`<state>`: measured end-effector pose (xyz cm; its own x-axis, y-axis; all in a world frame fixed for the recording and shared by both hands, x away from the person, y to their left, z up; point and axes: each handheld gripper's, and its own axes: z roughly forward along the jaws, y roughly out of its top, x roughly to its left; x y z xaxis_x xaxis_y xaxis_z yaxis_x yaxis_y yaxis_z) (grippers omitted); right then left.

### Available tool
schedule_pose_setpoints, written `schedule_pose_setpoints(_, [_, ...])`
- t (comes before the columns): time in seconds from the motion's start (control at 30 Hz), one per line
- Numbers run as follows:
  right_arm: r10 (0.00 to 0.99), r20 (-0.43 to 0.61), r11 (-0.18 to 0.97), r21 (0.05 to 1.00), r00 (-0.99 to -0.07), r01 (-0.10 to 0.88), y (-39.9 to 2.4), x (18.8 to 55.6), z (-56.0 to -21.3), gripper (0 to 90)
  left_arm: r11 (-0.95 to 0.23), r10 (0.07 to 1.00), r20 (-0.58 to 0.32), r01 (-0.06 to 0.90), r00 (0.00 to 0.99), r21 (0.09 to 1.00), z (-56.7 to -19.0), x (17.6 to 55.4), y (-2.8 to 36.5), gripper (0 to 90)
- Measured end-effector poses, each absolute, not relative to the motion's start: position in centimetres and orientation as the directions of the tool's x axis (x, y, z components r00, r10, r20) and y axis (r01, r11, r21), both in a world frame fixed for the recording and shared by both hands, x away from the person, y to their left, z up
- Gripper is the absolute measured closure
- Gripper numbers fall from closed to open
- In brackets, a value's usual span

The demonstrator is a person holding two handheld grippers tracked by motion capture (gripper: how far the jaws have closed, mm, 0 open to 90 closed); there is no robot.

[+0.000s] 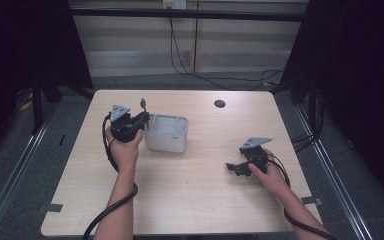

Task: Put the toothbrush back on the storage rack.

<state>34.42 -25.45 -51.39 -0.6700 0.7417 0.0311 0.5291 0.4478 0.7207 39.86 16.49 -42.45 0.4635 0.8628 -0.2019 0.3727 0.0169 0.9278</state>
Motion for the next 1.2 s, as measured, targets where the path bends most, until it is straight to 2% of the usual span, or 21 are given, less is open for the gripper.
schedule_pose_setpoints(1.2, [0.742,0.032,0.447,0.721,-0.670,0.529,-25.43,34.43,-51.40,11.2,-0.016,0.860,-0.186,0.390,0.474,0.921,-42.98,39.61,16.31,81.0])
